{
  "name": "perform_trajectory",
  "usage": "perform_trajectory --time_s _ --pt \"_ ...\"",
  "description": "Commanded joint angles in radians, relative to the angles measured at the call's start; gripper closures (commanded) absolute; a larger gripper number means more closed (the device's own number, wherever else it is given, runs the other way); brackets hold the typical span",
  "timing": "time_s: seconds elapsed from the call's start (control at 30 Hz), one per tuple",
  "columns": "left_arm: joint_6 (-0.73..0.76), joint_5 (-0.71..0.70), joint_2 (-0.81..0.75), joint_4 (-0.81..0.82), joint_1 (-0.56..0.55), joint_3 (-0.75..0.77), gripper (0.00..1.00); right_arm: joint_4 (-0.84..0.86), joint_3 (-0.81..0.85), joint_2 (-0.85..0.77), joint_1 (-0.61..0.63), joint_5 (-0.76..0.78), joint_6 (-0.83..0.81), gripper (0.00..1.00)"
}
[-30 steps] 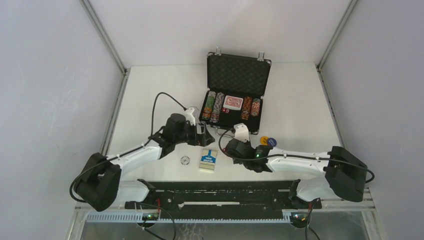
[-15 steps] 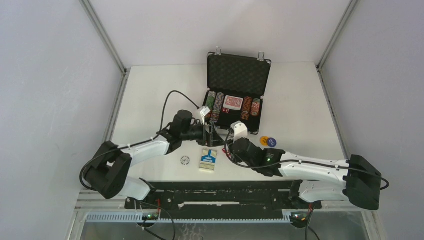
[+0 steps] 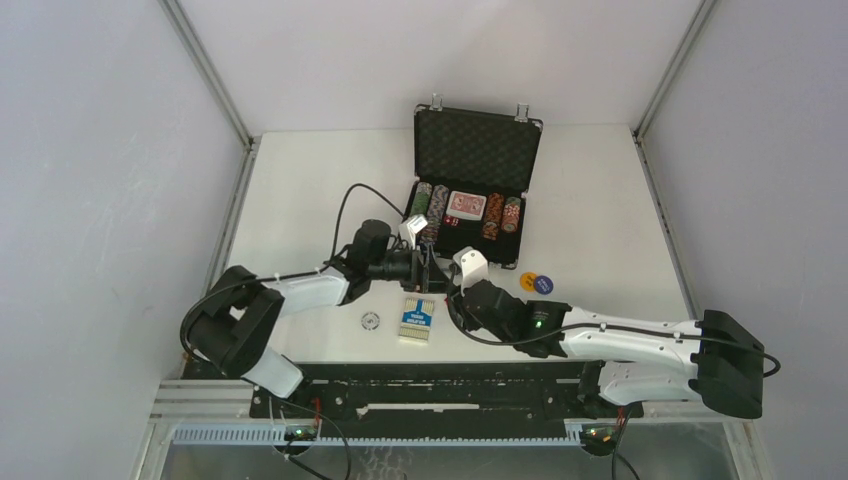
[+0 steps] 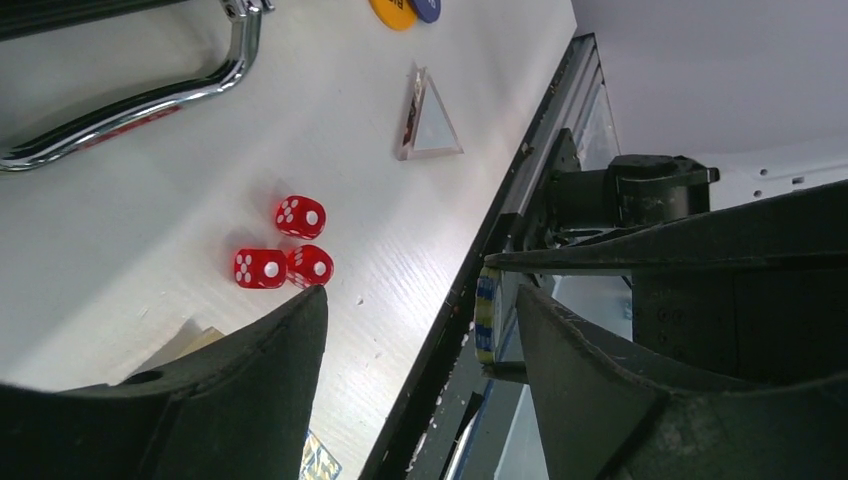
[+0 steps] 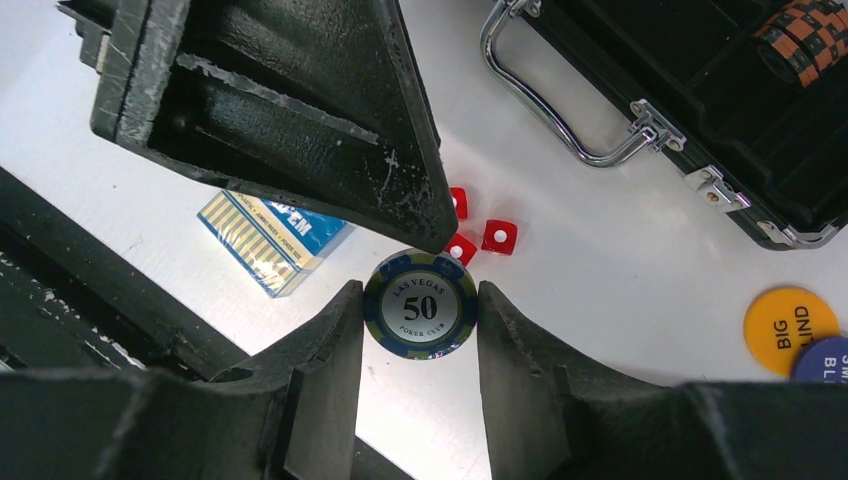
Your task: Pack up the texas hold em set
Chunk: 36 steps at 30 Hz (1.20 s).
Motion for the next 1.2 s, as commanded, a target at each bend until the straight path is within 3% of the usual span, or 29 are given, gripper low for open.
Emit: perform_trajectory --time_s 0.0,0.4,0.6,0.83,1.0,1.07,1.17 --pt "-0.029 0.083 0.019 0.074 -0.005 0.056 0.27 0.053 0.004 -0.018 0.01 0.007 -0.025 0.58" --pt "-0.018 0.124 0.055 0.074 -0.025 0.05 0.44 0.062 0.015 -0.002 0.01 -0.003 -0.026 0.58" --pt "-0.019 0.146 0.066 0.077 -0.029 0.054 0.64 0.061 0.015 0.004 0.01 -0.001 -0.022 0.58" --pt "-0.055 0.184 0.085 0.126 -0.035 0.055 0.99 0.067 0.015 0.019 0.01 -0.005 -0.018 0.58" --pt "-0.057 0.172 0.083 0.139 -0.036 0.05 1.0 0.06 0.015 0.011 0.007 0.008 -0.013 0.55" --pt "-0.049 0.159 0.072 0.14 -0.034 0.046 1.0 0.057 0.014 -0.01 0.007 0.009 -0.016 0.43" --pt "-0.008 0.114 0.03 0.125 -0.033 0.037 1.0 0.06 0.007 -0.076 0.004 -0.006 -0.034 0.35"
